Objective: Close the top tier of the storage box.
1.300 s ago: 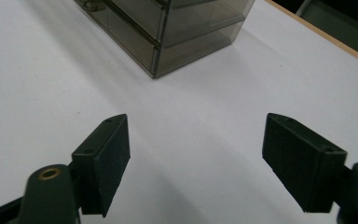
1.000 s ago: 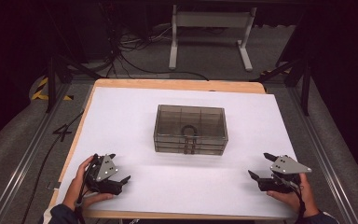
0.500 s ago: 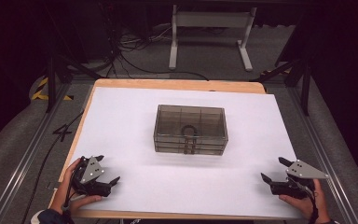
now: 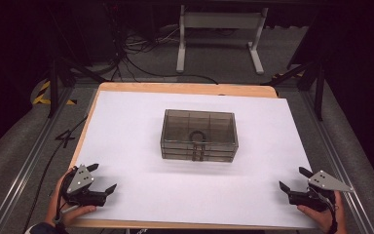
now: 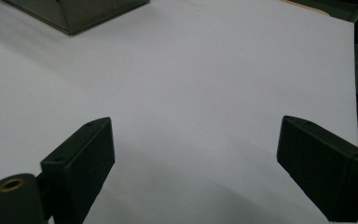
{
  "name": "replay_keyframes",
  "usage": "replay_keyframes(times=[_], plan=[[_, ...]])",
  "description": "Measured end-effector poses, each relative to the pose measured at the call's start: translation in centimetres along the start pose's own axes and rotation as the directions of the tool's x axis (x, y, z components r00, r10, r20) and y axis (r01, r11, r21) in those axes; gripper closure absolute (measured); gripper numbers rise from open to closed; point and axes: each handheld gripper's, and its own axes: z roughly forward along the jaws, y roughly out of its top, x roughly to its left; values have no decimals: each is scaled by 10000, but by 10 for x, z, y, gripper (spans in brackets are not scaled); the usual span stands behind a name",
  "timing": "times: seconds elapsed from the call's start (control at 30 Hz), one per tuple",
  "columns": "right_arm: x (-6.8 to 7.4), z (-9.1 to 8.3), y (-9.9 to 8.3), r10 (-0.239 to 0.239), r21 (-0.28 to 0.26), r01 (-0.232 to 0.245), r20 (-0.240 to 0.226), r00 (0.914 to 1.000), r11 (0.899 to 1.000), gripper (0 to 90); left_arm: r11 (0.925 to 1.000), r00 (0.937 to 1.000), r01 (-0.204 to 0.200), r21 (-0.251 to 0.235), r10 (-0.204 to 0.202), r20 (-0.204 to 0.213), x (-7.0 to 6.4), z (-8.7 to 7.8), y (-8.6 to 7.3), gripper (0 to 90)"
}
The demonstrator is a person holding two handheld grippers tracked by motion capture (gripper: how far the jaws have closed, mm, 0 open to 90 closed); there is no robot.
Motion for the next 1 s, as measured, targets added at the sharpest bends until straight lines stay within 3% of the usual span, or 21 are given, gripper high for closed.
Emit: replay_keyframes(times=[0.2, 0.3, 0.77, 1.0], plan=[[-4, -5, -3, 433, -594, -434, -34, 9991, 9973, 100, 9994, 9997, 237, -262, -239, -61, 2, -2, -2, 96], [-7, -5, -3, 662, -564, -659, 36, 9978, 9962, 93, 9981, 9988, 478, -389, -481, -82, 4, -3, -3, 92], [-8, -5, -3, 927, -534, -912, 259, 9954, 9944, 60, 9946, 9965, 777, -693, -796, -252, 5, -6, -4, 80], [-8, -6, -4, 991, -668, -970, 300, 9946, 9930, 59, 9951, 9965, 751, -643, -773, -329, 5, -5, -4, 80]])
